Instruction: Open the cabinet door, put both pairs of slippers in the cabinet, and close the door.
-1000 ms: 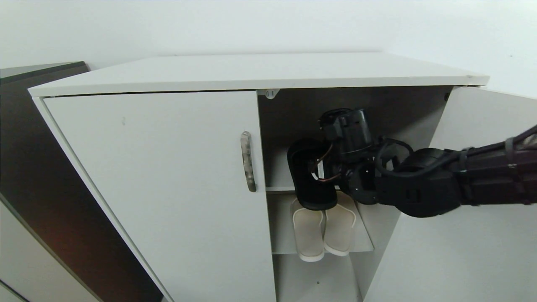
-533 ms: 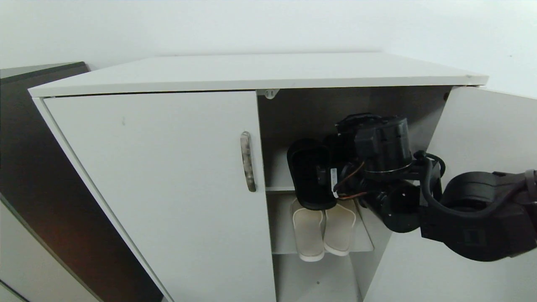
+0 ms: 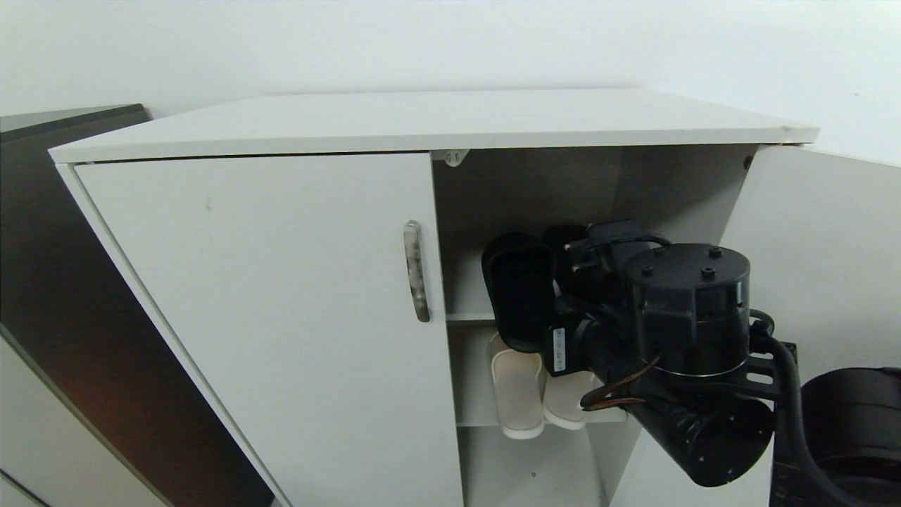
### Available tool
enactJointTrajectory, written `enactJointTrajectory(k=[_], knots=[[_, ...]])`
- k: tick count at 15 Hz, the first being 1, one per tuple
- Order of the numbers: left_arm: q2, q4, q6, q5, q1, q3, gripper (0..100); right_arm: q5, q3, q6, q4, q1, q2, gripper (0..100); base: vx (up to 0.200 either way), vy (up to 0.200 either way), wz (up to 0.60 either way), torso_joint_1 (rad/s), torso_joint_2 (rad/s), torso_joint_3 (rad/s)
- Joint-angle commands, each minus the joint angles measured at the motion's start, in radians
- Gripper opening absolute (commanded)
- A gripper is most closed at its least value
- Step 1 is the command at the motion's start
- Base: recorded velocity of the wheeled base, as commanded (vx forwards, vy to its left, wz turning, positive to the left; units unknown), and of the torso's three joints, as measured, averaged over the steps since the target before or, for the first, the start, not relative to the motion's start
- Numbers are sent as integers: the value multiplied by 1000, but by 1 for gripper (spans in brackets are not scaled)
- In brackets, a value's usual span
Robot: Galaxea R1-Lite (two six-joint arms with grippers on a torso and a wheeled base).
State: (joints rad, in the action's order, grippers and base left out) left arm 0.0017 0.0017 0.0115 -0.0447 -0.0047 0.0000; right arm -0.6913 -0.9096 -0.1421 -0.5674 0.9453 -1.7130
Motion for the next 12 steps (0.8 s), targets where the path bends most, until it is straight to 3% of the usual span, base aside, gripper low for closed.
enactJointTrajectory(k=[1,6,12], knots=[[0,0,1,0,0,0,0,-2,18,-1,-5,9,13,0,0,0,0,0,0,0],[0,0,1,0,0,0,0,-2,41,1,-12,9,24,0,0,0,0,0,0,0],[0,0,-1,-1,0,0,0,4,58,6,-14,7,15,0,-200,0,0,2,2,3]])
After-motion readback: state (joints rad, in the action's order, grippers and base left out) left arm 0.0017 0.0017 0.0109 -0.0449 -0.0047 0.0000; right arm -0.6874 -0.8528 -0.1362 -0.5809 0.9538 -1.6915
